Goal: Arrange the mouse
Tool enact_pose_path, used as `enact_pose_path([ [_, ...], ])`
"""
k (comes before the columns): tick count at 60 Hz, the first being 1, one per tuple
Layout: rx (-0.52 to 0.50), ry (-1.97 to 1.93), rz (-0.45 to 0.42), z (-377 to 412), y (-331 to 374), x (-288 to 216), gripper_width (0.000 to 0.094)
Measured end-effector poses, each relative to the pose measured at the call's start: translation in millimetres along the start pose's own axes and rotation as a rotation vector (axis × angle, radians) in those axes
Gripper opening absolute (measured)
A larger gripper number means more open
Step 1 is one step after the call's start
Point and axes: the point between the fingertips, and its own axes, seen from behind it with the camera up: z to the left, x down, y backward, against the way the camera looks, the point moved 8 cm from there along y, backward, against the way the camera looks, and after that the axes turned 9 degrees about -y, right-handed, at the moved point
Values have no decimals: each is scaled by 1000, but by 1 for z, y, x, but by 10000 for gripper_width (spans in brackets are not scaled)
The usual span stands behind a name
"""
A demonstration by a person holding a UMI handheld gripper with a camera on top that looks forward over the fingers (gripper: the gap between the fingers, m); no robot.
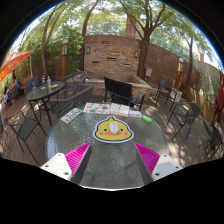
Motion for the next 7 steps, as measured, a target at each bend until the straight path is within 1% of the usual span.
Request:
enact_pose_path([
  [7,16,-5,-8,-1,9,0,858],
])
